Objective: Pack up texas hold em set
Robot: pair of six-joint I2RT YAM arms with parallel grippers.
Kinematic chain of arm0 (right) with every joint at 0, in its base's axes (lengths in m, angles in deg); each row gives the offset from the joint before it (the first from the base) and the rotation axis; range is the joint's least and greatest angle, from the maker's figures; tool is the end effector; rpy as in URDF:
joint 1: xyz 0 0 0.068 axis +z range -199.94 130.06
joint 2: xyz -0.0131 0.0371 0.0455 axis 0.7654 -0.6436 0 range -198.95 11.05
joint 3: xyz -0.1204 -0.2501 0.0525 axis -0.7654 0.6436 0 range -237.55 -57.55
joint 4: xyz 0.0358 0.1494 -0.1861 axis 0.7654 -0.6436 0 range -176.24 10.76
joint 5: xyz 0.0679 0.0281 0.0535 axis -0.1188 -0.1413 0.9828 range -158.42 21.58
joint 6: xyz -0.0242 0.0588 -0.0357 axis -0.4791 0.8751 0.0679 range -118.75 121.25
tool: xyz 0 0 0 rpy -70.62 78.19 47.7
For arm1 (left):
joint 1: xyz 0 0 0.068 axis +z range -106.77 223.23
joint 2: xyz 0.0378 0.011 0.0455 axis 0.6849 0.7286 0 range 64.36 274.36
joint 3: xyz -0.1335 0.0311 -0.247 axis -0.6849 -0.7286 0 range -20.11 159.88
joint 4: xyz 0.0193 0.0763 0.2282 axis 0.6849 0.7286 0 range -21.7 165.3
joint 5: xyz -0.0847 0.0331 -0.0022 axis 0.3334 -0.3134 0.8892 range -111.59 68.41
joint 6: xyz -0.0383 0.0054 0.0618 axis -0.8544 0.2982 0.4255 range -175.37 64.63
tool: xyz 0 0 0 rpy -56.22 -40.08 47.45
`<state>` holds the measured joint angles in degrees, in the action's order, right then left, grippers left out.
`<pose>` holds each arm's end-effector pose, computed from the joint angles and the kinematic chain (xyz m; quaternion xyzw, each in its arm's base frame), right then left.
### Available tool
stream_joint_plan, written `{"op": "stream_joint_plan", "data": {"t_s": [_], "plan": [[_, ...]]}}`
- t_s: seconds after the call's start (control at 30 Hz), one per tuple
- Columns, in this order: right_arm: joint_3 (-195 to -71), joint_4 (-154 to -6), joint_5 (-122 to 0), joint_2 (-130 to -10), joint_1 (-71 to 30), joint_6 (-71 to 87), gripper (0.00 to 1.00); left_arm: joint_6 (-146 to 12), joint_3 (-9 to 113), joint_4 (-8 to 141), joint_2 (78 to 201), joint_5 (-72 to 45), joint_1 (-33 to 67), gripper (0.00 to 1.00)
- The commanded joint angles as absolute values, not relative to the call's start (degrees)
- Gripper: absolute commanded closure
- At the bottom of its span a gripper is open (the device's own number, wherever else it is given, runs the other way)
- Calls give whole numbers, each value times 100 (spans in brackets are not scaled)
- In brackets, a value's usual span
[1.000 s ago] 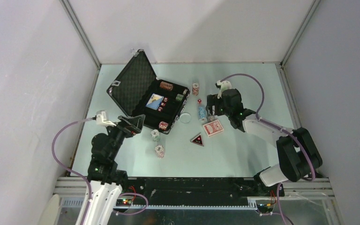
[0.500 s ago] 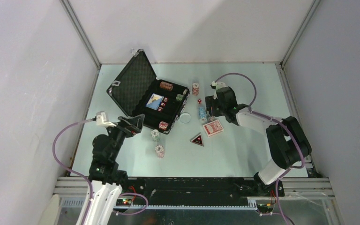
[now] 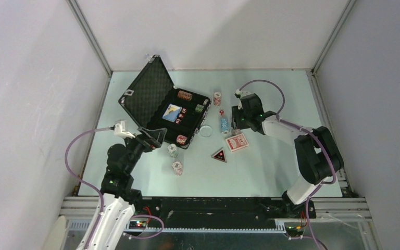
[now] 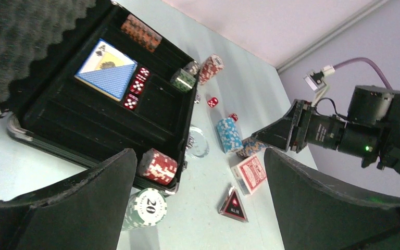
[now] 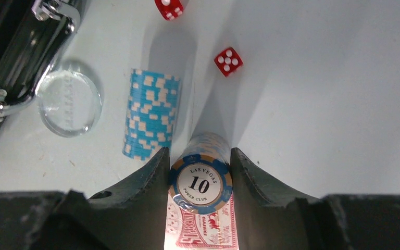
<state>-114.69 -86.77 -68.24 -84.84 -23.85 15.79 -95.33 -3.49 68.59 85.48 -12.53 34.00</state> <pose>0.3169 0.1553 0.1958 -0.0940 0.9233 0.1307 0.3487 0.1222 -0.0295 0.2434 -0.1430 0.7217 -0.3337 0.5894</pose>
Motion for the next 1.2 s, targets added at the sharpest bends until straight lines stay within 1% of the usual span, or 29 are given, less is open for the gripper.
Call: {"op": "stream_joint_plan", "data": {"t_s": [0.0, 0.1, 0.17, 0.23, 0.33, 0.4, 0.5, 0.6, 0.7, 0.83, 0.97, 1.17], "plan": [[-11656, -9007, -6539, -7887, -2539, 1595, 82, -9302, -50, 6316, 8815, -1176, 3004, 0], [-11680, -9109, -6151, -7562, -2728, 1628, 82, -8940, 106, 6092, 9165, -1189, 2620, 0], [-11751, -9228, -5699, -7341, -2835, 1651, 82, -8494, 382, 6283, 9448, -1586, 2194, 0], [-11902, -9446, -5302, -7165, -2871, 1659, 84, -8022, 619, 6408, 9714, -1856, 1778, 0], [-12223, -9803, -4529, -6963, -2851, 1673, 88, -7388, 729, 6078, 9989, -1950, 1266, 0], [-12383, -9930, -4035, -6864, -2800, 1743, 88, -7010, 743, 5719, 10183, -1861, 1030, 0], [-12558, -10080, -3495, -6714, -2666, 1839, 89, -6319, 845, 5326, 10682, -1246, 730, 0], [-12706, -10119, -3221, -6589, -2452, 1958, 89, -5632, 1165, 5316, 11181, -970, 346, 0], [-12778, -10099, -2995, -6460, -2306, 2052, 89, -5404, 1387, 5362, 11658, -980, 108, 0], [-12786, -10035, -2791, -6433, -2106, 2197, 90, -5423, 1421, 5001, 11871, -710, 9, 0], [-12781, -9987, -2670, -6473, -1849, 2305, 90, -5347, 1521, 5075, 11999, -595, -67, 1], [-12780, -9815, -2661, -6525, -1550, 2433, 91, -5278, 1569, 5102, 12097, -356, -138, 5]]}}
